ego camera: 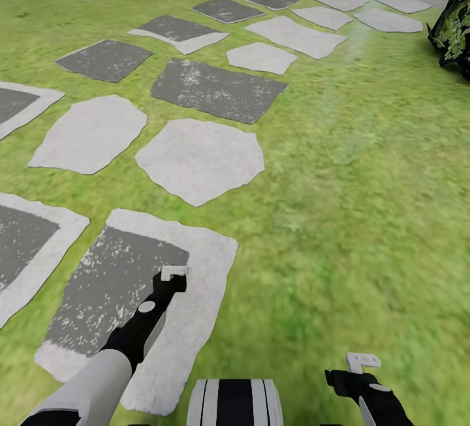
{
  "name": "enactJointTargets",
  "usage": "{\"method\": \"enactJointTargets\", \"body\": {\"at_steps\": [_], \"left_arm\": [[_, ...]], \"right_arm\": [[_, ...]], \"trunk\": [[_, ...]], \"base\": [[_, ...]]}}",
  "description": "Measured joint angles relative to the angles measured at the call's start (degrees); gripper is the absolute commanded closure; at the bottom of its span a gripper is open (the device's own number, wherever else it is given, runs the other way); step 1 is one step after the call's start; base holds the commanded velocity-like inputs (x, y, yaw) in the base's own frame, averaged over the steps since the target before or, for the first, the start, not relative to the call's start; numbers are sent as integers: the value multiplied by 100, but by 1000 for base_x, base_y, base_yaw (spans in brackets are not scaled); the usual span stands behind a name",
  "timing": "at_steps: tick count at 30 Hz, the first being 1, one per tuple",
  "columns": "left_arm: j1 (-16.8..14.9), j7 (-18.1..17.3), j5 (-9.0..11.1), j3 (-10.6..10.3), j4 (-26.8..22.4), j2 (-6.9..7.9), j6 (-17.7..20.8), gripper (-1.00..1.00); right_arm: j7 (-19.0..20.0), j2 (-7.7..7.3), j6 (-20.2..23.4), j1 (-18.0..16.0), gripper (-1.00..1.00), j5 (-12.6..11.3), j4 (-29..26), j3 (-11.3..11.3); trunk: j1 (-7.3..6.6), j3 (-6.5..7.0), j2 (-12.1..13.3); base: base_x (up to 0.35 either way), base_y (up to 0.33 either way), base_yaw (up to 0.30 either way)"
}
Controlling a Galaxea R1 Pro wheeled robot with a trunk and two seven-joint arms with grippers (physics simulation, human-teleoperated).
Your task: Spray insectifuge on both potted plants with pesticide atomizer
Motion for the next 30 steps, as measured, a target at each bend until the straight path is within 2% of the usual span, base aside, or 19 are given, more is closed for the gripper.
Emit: {"method": "enactJointTargets", "body": {"at_steps": [18, 26, 30], "left_arm": [[0, -8, -2, -2, 1, 1, 0, 100], [0, -12, -4, -5, -14, 1, 2, 100], [0, -203, 0, -8, -50, -3, 12, 100]], "right_arm": [[-1, 0, 0, 0, -100, 1, 0, 0], [-4, -3, 1, 0, -100, 1, 0, -6], [-10, -28, -2, 0, -100, 2, -2, -54]], "trunk": [[0, 0, 0], [-21, 177, 11], [-31, 265, 16]], "base": [[0, 0, 0], [0, 0, 0], [0, 0, 0]]}}
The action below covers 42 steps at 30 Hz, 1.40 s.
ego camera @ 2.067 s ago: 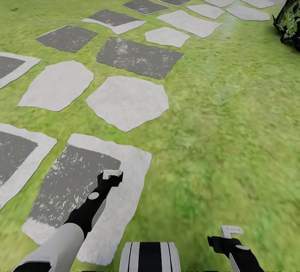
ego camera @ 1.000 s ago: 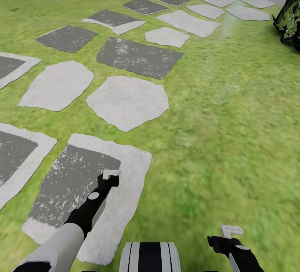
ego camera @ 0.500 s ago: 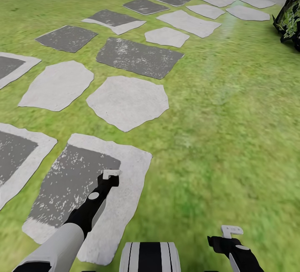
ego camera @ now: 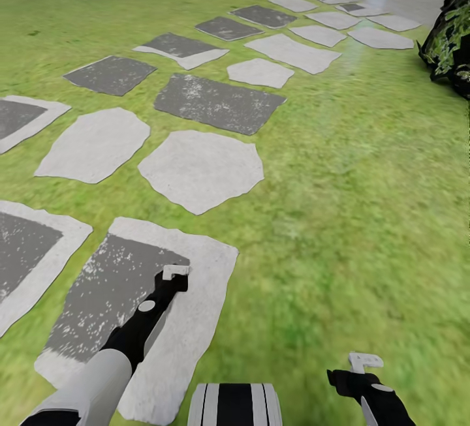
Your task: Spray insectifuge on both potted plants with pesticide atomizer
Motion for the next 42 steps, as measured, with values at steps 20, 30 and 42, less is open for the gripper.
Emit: {"method": "enactJointTargets", "body": {"at_steps": [20, 30, 42], "left_arm": [[-2, -136, -2, 33, -1540, -120, 2865, 100], [-1, -141, -19, 19, -1607, -111, 3164, 100], [-1, -126, -32, -57, -1614, -126, 3210, 100]], "right_arm": [[3, 4, -46, 39, -100, 26, -679, -615], [10, 10, -50, 44, -100, 23, -697, -612], [3, 9, -4, 45, -100, 15, -1298, -633]], "trunk": [[-52, 444, 27], [-77, 665, 40], [-108, 958, 56]], "base": [[0, 0, 0], [0, 0, 0], [0, 0, 0]]}}
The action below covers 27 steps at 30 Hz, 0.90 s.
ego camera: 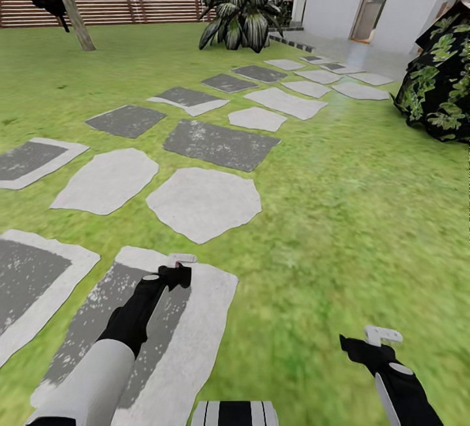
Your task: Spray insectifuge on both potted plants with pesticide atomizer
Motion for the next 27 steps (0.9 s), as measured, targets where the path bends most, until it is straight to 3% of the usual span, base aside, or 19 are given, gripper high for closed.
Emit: {"method": "enactJointTargets", "body": {"at_steps": [9, 16, 27], "left_arm": [[0, -2, 8, -64, 0, -1, 63, 100], [0, -7, 22, -66, 2, -2, 349, 100], [0, -8, 30, -63, 15, -2, 387, 100]], "right_arm": [[-1, 1, 6, 1, -100, 0, -95, -6], [-1, 1, 14, 1, -100, 0, -113, -1], [-4, 19, 15, 1, -100, 0, -110, 0]], "trunk": [[-23, 277, 12], [-41, 495, 21], [-70, 836, 36]], "base": [[0, 0, 0], [0, 0, 0], [0, 0, 0]]}}
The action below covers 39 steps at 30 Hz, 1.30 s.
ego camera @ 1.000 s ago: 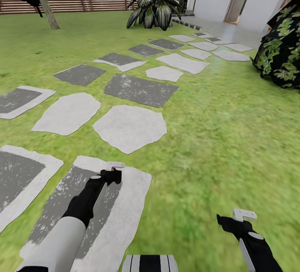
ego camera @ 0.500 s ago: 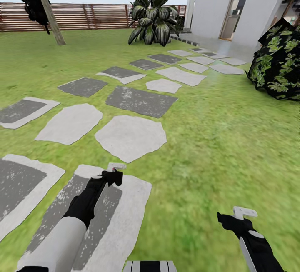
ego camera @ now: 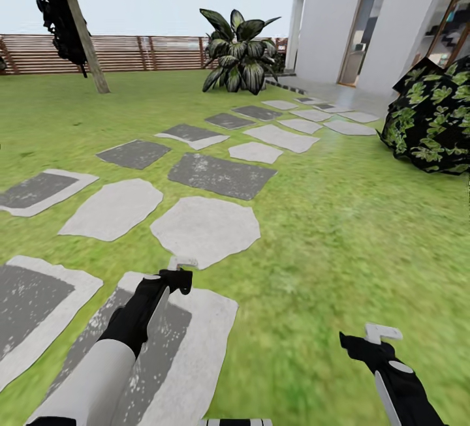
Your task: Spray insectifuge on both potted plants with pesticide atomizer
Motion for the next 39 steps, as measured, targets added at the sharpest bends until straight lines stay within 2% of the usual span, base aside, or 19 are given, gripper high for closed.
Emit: {"method": "enactJointTargets", "body": {"at_steps": [13, 20, 39], "left_arm": [[0, 0, 0, 0, 2, 0, 0, 100], [1, 0, 1, 1, 1, -1, 1, 100], [2, 0, 1, -8, 0, -25, 2, 100]], "right_arm": [[-8, 0, 0, 0, -100, 0, -10, 0], [-11, -8, 0, -1, -100, 0, -7, -5], [-13, -9, -1, -1, -100, 0, -4, -5]], "trunk": [[-33, 309, 18], [-33, 310, 18], [-33, 310, 18]], "base": [[0, 0, 0], [0, 0, 67], [0, 0, 251]]}}
